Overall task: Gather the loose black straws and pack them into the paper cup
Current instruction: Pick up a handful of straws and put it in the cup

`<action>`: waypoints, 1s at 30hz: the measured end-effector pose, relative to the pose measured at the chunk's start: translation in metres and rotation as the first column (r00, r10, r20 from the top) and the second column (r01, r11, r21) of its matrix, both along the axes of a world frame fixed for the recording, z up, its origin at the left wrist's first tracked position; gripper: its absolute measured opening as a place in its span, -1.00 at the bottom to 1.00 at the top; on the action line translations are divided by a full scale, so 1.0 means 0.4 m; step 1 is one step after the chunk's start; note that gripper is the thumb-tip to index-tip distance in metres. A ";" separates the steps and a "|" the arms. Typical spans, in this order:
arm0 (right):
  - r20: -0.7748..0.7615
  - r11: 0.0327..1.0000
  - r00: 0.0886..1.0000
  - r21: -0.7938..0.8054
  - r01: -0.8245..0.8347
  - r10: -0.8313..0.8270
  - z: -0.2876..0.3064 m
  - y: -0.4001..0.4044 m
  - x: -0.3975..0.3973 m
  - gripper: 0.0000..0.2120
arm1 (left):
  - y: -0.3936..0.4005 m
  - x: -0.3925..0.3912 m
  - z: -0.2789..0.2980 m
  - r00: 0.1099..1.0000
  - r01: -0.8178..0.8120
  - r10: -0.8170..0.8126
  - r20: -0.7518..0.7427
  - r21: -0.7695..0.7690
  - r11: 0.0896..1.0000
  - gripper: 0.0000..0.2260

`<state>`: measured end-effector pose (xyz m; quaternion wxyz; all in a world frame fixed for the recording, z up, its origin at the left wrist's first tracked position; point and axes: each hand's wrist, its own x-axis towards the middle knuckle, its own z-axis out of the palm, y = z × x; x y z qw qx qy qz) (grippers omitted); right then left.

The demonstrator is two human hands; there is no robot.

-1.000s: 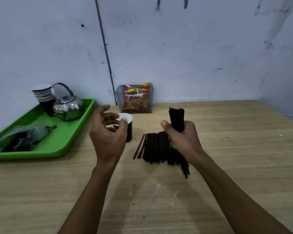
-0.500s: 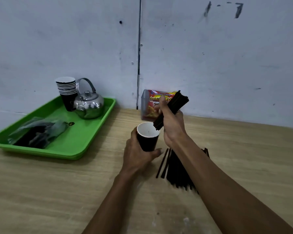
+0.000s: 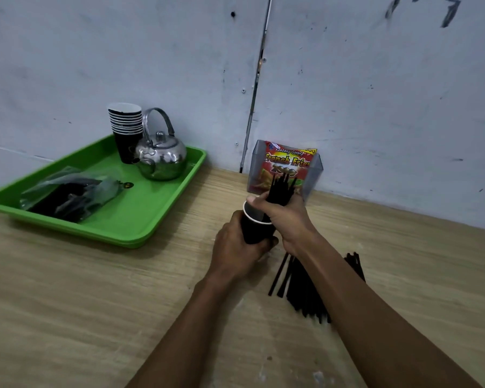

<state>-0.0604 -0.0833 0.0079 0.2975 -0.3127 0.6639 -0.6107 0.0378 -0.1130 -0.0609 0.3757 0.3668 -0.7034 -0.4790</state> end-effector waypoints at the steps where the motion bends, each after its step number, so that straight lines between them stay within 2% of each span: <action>1: -0.013 1.000 1.000 -0.004 -0.017 0.017 0.000 0.002 0.002 -0.83 | -0.001 0.001 0.001 1.000 0.002 -0.002 0.001 0.003 1.000 -0.35; 8: -0.058 0.994 0.992 -0.002 -0.108 0.108 0.015 0.031 -0.009 -0.63 | -0.002 -0.001 -0.007 1.000 0.001 -0.001 -0.009 0.027 1.000 -0.41; 14: -0.106 0.962 0.964 0.151 -0.226 0.243 0.025 0.050 -0.048 -0.46 | -0.003 0.002 -0.006 1.000 -0.003 0.003 -0.005 -0.009 1.000 -0.45; 18: -0.043 0.942 0.958 0.198 -0.270 0.283 0.033 0.071 -0.080 -0.24 | -0.001 0.003 -0.003 1.000 0.001 -0.001 -0.022 -0.015 1.000 -0.43; 21: -0.032 0.967 0.968 0.074 -0.246 0.249 0.050 0.077 -0.079 -0.38 | -0.003 0.002 -0.003 1.000 -0.001 0.000 -0.019 -0.025 1.000 -0.41; 23: -0.203 0.980 0.960 0.002 -0.198 0.194 0.063 0.076 -0.062 -0.49 | -0.005 0.000 -0.004 1.000 -0.007 0.006 -0.012 -0.034 0.999 -0.39; 24: -0.327 0.980 0.926 0.011 -0.197 0.189 0.068 0.078 -0.052 -0.52 | -0.005 0.000 -0.003 1.000 -0.004 0.004 -0.013 -0.034 0.999 -0.38; 27: -0.638 0.951 0.707 0.238 -0.197 0.306 0.064 0.076 -0.038 -0.47 | -0.003 0.002 -0.003 1.000 0.007 -0.008 -0.022 -0.033 0.999 -0.38; 28: -0.670 0.942 0.666 0.282 -0.180 0.328 0.061 0.078 -0.036 -0.44 | -0.002 0.002 -0.004 1.000 0.015 -0.016 -0.024 -0.033 0.999 -0.38; 30: -0.659 0.953 0.690 0.250 -0.172 0.298 0.064 0.086 -0.033 -0.43 | -0.003 0.004 -0.006 0.999 0.022 -0.022 -0.025 -0.030 0.999 -0.35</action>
